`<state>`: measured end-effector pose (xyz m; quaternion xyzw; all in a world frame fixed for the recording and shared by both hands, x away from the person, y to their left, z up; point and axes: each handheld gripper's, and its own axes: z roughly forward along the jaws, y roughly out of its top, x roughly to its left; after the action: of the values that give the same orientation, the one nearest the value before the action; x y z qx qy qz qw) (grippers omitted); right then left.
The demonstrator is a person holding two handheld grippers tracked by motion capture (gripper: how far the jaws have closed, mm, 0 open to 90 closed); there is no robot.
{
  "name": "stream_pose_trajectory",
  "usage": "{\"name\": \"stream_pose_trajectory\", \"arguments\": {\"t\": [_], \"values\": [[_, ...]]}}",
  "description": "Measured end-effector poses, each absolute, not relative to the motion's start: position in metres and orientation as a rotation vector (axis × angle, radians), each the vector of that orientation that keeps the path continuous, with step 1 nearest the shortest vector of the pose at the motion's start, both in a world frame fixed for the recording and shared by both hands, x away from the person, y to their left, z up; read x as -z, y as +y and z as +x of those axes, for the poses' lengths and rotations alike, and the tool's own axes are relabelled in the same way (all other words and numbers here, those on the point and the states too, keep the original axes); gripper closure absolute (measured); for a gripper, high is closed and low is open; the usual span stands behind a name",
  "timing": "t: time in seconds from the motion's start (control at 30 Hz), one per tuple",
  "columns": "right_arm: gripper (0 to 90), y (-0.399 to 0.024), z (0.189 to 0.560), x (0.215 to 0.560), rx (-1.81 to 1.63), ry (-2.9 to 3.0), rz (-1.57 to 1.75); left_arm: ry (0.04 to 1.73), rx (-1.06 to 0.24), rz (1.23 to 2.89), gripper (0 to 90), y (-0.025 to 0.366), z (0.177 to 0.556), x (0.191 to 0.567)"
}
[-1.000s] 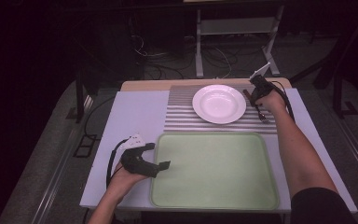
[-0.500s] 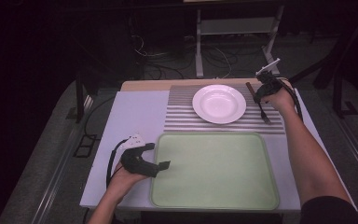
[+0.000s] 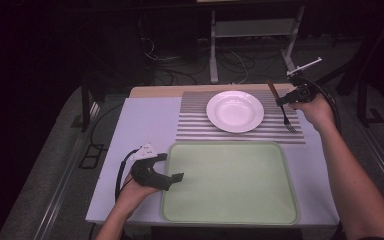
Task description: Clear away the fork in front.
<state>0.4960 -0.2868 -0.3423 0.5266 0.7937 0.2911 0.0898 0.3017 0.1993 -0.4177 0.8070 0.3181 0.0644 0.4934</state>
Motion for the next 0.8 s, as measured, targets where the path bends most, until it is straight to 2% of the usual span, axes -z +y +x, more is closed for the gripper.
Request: {"name": "stream_pose_trajectory", "arguments": {"t": [0.03, 0.4, 0.8], "values": [[77.1, -0.284, 0.482, 0.339, -0.916, 2.366, 1.505, 0.772, -0.156, 1.960, 0.0, 0.199, 0.302, 0.418], [77.1, -0.264, 0.417, 0.331, -1.139, 2.412, 1.320, 0.765, -0.153, 1.965, 0.0, 0.194, 0.301, 0.417], [77.1, -0.234, 0.371, 0.336, -1.294, 2.465, 1.170, 0.761, -0.154, 1.967, 0.0, 0.193, 0.301, 0.417]]}}
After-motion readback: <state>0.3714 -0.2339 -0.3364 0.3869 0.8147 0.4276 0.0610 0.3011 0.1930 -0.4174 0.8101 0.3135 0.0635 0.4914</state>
